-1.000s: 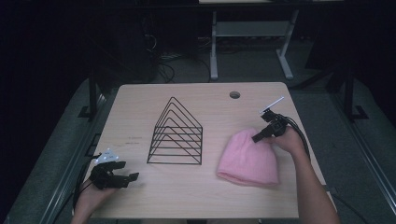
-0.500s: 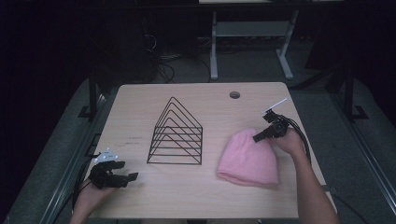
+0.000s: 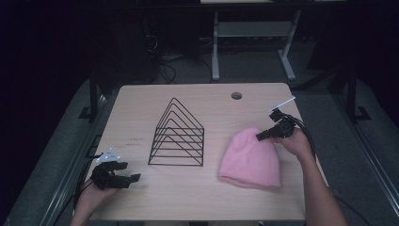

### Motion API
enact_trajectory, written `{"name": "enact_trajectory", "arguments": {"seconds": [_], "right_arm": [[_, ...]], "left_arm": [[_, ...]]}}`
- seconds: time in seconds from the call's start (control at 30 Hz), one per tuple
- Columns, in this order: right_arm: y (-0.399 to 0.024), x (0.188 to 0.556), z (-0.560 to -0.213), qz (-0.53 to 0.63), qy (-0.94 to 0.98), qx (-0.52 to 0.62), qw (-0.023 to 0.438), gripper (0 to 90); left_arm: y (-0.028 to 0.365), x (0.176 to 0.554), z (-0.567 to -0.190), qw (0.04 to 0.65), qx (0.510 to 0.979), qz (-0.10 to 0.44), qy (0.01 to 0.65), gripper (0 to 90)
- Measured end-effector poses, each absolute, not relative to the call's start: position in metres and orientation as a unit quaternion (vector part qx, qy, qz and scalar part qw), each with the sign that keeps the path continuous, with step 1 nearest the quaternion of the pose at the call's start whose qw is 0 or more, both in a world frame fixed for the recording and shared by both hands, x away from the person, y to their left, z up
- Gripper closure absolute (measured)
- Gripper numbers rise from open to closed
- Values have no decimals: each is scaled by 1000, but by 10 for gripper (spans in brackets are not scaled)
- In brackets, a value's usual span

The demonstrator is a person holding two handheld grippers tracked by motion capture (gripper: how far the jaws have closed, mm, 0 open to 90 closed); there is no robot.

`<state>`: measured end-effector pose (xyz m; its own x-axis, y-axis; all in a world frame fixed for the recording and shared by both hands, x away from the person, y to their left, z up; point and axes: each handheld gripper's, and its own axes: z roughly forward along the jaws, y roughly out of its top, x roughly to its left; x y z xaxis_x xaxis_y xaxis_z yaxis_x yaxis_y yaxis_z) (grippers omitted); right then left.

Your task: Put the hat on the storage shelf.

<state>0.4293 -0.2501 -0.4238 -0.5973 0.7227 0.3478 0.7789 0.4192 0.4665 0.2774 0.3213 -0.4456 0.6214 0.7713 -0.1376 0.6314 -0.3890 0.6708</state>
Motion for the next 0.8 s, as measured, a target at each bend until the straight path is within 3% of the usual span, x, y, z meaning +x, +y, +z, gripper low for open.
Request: {"name": "enact_trajectory", "arguments": {"seconds": [0.2, 0.8], "right_arm": [[-253, 428, -408, -324, -836, -440, 43, 789], [-242, 417, -328, -351, -847, -397, -43, 797]], "left_arm": [[325, 281, -442, 357, 827, 94, 424, 218], [330, 293, -421, 367, 824, 66, 426, 220]]}}
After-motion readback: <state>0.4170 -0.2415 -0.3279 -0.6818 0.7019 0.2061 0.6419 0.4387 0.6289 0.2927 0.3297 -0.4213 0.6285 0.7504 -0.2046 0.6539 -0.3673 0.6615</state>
